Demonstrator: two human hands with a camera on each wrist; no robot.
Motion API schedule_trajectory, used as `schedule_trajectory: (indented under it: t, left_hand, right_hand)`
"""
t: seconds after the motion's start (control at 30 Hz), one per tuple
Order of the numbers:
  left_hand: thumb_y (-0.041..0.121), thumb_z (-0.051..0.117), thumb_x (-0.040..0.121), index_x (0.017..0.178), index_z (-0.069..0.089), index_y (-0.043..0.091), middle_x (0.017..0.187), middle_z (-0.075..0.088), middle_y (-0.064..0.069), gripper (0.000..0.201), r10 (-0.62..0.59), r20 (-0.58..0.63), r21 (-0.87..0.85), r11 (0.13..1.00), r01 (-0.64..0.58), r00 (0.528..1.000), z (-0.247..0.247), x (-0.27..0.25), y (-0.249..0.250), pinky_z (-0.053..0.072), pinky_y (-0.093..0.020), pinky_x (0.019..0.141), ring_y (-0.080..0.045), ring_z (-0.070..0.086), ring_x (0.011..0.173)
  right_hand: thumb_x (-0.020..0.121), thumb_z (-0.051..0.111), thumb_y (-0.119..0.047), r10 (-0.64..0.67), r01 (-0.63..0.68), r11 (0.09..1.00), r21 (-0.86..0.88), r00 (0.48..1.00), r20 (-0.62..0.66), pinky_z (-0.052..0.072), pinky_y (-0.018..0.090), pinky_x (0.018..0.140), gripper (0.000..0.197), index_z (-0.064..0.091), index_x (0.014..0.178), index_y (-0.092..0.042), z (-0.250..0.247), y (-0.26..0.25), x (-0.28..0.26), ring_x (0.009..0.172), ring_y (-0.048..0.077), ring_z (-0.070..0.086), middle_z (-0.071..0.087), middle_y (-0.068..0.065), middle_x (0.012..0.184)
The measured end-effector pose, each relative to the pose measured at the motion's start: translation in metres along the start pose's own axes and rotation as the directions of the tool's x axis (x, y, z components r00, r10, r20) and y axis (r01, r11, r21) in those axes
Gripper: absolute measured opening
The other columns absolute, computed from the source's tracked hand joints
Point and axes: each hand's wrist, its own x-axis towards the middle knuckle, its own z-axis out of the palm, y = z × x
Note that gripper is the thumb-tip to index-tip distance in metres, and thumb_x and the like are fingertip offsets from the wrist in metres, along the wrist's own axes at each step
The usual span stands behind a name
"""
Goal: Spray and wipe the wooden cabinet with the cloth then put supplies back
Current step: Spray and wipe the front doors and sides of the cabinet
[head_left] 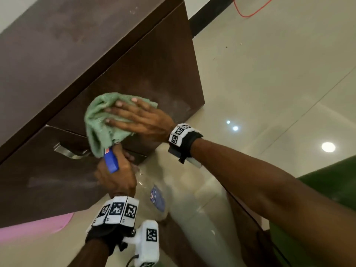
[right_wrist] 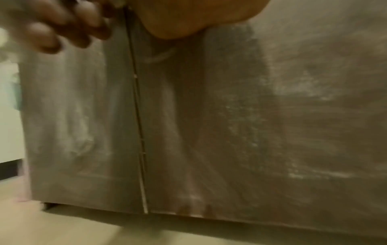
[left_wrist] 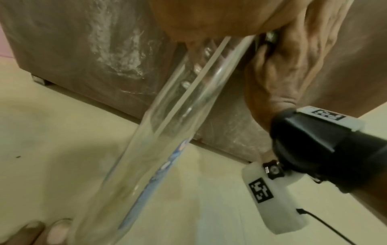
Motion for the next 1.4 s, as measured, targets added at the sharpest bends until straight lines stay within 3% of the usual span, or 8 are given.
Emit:
schedule_trajectory:
  t: [0.27,0.5,0.63,0.87,0.97,1.1,1.23,1.4]
  left_hand:
    - [0.066,0.037,0.091,0.059,0.061,0.010,0.060,0.067,-0.011,0.068,0.104,0.004,-0.037,0.994,-0.104,0.995,-0.007,0.002,0.028,0.050,-0.044,0.081,-0.036,0.066,0.068]
    - [0.043,0.051,0.094,0.107,0.066,-0.010,0.123,0.059,-0.039,0.056,-0.033,-0.091,-0.008,0.999,0.032,0.995,-0.020,0.003,0.015,0.035,-0.046,0.100,-0.049,0.054,0.118]
    - [0.039,0.045,0.096,0.057,0.055,0.022,0.093,0.071,-0.030,0.044,0.072,0.059,0.093,0.993,-0.077,0.996,-0.024,-0.008,0.021,0.039,-0.045,0.096,-0.046,0.061,0.103]
    - [0.038,0.045,0.091,0.061,0.065,0.009,0.044,0.061,0.014,0.046,0.110,-0.067,-0.147,0.982,-0.118,0.992,-0.030,0.002,-0.003,0.045,-0.017,0.059,-0.005,0.060,0.050]
    - [0.039,0.046,0.087,0.058,0.055,0.012,0.051,0.055,0.004,0.041,0.098,-0.090,-0.113,0.988,-0.108,0.991,-0.031,0.003,-0.008,0.046,-0.038,0.068,-0.020,0.054,0.056]
    - [0.055,0.034,0.077,0.061,0.065,0.018,0.056,0.066,0.002,0.051,0.055,0.027,0.005,0.998,-0.055,0.998,-0.024,0.001,-0.008,0.049,-0.051,0.094,-0.036,0.067,0.083]
    - [0.055,0.039,0.081,0.059,0.067,0.024,0.056,0.069,-0.001,0.047,0.065,0.104,-0.014,0.998,-0.064,0.992,-0.017,0.002,0.001,0.055,-0.048,0.087,-0.033,0.070,0.071]
    - [0.040,0.050,0.090,0.059,0.054,0.010,0.055,0.057,-0.011,0.044,0.112,0.008,-0.006,0.994,-0.112,0.994,-0.020,-0.002,-0.005,0.039,-0.038,0.060,-0.031,0.053,0.056]
  right_hand:
    - [0.090,0.047,-0.016,0.772,-0.654,0.626,0.424,0.597,-0.218,0.037,0.064,0.103,0.044,0.035,0.127,0.005,-0.010,-0.029,0.038,0.130,0.052,0.038,0.043,0.043,0.132]
    - [0.083,0.069,-0.017,0.023,0.008,0.986,0.168,0.983,-0.184,0.010,0.049,0.120,0.049,0.058,0.128,-0.001,-0.004,-0.047,0.050,0.134,0.039,0.043,0.055,0.023,0.135]
    - [0.100,0.047,-0.019,-0.141,0.160,0.976,0.147,0.981,-0.132,0.028,0.047,0.116,0.035,0.056,0.132,-0.010,-0.012,-0.016,0.035,0.133,0.030,0.049,0.055,0.014,0.138]
    - [0.091,0.052,-0.011,0.655,-0.524,0.740,0.421,0.705,-0.272,0.009,0.061,0.118,0.050,0.030,0.133,0.004,-0.013,-0.059,0.068,0.145,0.039,0.010,0.038,0.038,0.139]
    - [0.083,0.063,-0.008,0.187,-0.141,0.964,0.225,0.962,-0.197,0.010,0.051,0.120,0.055,0.045,0.135,-0.005,-0.004,-0.069,0.058,0.138,0.041,0.036,0.052,0.026,0.137]
    - [0.092,0.054,-0.017,-0.259,0.272,0.952,0.139,0.960,-0.106,0.029,0.041,0.115,0.044,0.053,0.137,-0.014,-0.003,-0.038,0.046,0.134,0.024,0.048,0.053,0.009,0.141]
    - [0.102,0.037,-0.037,0.152,-0.125,0.976,0.177,0.977,-0.151,0.015,0.046,0.118,0.044,0.046,0.135,-0.009,0.002,-0.033,0.017,0.135,0.037,0.041,0.053,0.022,0.137]
    - [0.086,0.063,-0.029,0.654,-0.564,0.719,0.406,0.747,-0.120,0.009,0.062,0.118,0.068,0.027,0.136,0.000,0.005,-0.078,0.028,0.147,0.031,-0.007,0.032,0.037,0.143]
